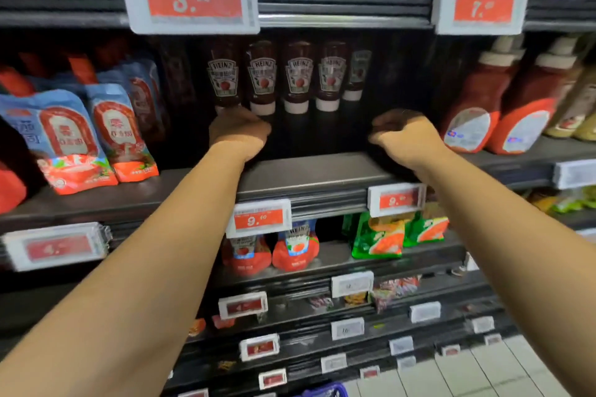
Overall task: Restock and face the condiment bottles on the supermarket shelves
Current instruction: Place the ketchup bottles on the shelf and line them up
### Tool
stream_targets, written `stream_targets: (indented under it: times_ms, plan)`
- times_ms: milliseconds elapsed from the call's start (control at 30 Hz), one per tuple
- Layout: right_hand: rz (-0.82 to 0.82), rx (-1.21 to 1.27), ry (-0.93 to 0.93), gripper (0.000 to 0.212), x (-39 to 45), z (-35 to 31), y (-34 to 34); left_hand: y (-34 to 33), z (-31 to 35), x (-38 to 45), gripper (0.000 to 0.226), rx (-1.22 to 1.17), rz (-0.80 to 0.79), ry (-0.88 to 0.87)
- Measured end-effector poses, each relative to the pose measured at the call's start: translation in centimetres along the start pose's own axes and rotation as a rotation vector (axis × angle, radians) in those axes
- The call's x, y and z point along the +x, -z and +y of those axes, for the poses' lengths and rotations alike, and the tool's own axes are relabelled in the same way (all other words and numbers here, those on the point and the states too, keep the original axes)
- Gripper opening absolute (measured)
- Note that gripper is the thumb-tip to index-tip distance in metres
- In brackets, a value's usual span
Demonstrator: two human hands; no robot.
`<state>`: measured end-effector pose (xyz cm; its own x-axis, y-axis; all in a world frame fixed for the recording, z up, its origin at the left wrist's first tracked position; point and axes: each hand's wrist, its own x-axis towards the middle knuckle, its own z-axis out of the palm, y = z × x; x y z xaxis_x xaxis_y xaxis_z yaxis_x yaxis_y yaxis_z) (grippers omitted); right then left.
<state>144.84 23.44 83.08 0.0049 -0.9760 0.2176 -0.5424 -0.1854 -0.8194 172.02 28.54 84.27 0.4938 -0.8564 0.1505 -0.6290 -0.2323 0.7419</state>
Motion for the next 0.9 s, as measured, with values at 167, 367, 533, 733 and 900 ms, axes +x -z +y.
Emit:
stream_targets:
  times_ms: [167, 367, 533, 733, 900]
  plan:
    - [-0.013, -0.08, 0.126, 0.016, -6.7, 0.0, 3.8, 1.1, -1.2, -5.2, 0.012, -0.111, 0.0, -0.163]
    - [0.096, 0.117, 0.276, 0.014, -14.9, 2.9, 4.9, 3.2, -3.4, -14.4, 0.021, -0.381, 0.117, -0.453]
    - [-0.118, 0.194, 0.097, 0.015, -21.2, 12.2, 1.7, -2.4, -10.1, -23.5, 0.026, -0.393, 0.065, -0.37]
    - [-0.386, -0.008, -0.45, 0.019, -31.0, 29.1, -5.2, -14.3, -24.0, -32.9, 0.018, -0.047, -0.318, 0.307]
    - [-0.52, 0.019, -0.882, 0.016, -40.4, 38.5, -10.4, -23.5, -34.9, -42.0, 0.011, 0.227, -0.641, 0.643]
